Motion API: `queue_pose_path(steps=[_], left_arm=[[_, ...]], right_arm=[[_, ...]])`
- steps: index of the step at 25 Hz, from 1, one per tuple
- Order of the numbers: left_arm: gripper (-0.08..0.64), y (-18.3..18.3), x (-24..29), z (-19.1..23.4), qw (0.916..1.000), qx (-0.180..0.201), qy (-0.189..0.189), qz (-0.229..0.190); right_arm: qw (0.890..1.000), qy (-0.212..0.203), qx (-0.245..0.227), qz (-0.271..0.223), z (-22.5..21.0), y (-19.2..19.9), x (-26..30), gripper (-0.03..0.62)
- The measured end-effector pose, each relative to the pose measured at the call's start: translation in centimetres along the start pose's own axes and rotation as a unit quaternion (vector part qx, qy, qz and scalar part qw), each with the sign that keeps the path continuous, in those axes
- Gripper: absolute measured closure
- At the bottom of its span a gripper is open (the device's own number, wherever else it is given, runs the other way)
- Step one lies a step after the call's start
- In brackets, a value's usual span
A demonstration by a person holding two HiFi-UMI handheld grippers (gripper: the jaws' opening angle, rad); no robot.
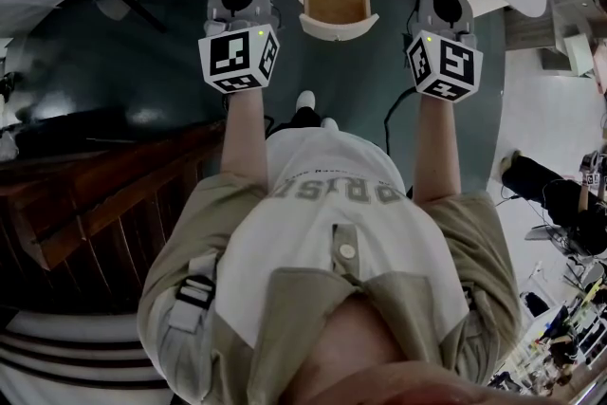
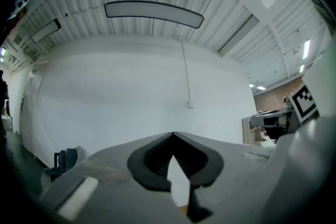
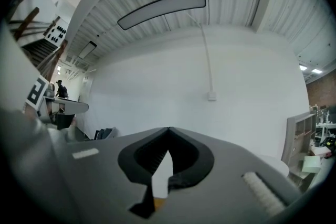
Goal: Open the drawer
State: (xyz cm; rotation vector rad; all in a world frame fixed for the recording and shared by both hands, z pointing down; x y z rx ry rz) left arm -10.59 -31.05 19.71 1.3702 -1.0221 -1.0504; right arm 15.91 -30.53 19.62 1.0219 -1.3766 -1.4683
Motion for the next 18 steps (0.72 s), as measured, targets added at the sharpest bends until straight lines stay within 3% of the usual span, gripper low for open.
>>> queue_pose_path(steps=[18], left_arm=[[0.555,0.2,-0.8,0.5,1.0000,-0.006,0.000,-0.001]], right_arm=[[0.999,-0.016,-0.028,-0.024,1.1,-1.8,-0.6,0.592]])
Point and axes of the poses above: the fingertips, and each gripper's own axes: x forward along the fingers, z to its left, y out of its underside, the point moved 1 cm from there along -x, backward along the fingers, and after that the axes turned 4 degrees about -y, right-handed, at the moved point
